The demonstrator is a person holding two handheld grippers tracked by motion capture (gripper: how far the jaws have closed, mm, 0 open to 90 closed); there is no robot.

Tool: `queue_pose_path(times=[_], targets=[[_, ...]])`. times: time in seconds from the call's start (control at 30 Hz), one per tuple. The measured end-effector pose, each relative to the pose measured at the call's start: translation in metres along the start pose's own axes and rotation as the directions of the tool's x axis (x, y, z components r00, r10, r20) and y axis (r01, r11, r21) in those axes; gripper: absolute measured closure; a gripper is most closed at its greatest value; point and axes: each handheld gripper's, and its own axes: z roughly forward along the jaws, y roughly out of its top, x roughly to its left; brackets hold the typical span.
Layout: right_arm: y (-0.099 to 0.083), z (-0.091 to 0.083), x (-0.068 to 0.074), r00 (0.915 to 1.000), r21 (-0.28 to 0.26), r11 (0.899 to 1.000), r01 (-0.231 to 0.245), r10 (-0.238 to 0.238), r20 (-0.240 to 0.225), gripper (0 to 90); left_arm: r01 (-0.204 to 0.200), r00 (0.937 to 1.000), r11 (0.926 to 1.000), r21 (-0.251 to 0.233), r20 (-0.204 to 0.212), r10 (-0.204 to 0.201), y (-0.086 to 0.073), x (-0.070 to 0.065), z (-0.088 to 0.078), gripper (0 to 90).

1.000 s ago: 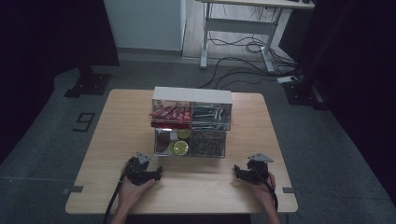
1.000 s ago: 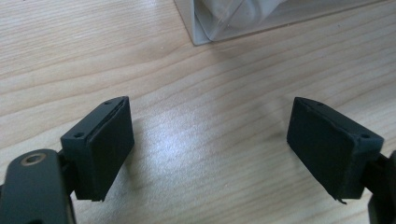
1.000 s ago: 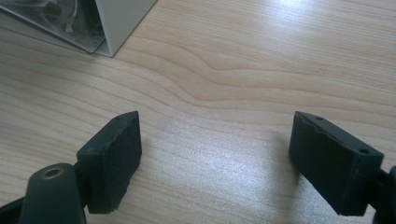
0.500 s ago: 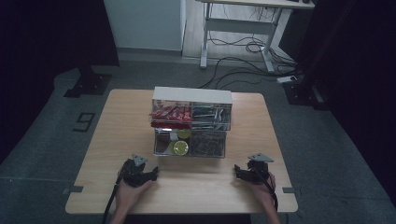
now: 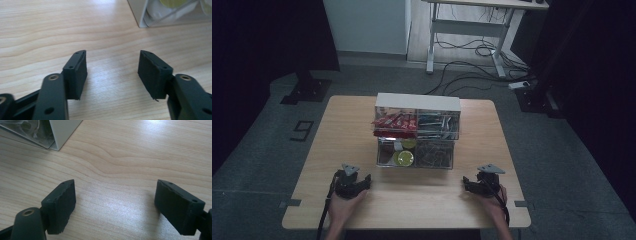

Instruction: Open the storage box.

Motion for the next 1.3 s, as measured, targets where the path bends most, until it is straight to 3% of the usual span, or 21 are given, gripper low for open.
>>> queue_pose_path(times=[0.2, 0.47, 0.8, 1.1, 1.3], targets=[[0.000, 0.000, 0.000, 1.0000, 0.000, 1.000, 0.000, 0.000, 0.000, 17.7, 0.016, 0.9999, 0.9989, -0.044, 0.006, -0.016, 0.001, 0.003, -0.008, 57.1], [0.000, 0.000, 0.000, 1.0000, 0.000, 1.000, 0.000, 0.000, 0.000, 17.7, 0.015, 0.9972, 0.9956, -0.093, 0.074, -0.008, 0.005, 0.004, -0.020, 70.6], [0.000, 0.000, 0.000, 1.0000, 0.000, 1.000, 0.000, 0.000, 0.000, 17.7, 0.022, 0.9932, 0.9891, -0.146, 0.116, -0.005, 0.007, 0.005, -0.032, 87.2], [0.000, 0.000, 0.000, 1.0000, -0.001, 1.000, -0.001, 0.001, 0.002, 18.1, 0.032, 0.9878, 0.9735, -0.226, 0.156, 0.004, 0.013, 0.003, -0.052, 90.0], [0.000, 0.000, 0.000, 1.0000, -0.001, 1.000, -0.003, 0.003, 0.003, 18.7, 0.050, 0.9808, 0.9698, -0.239, 0.195, -0.003, 0.017, 0.001, -0.061, 90.0]])
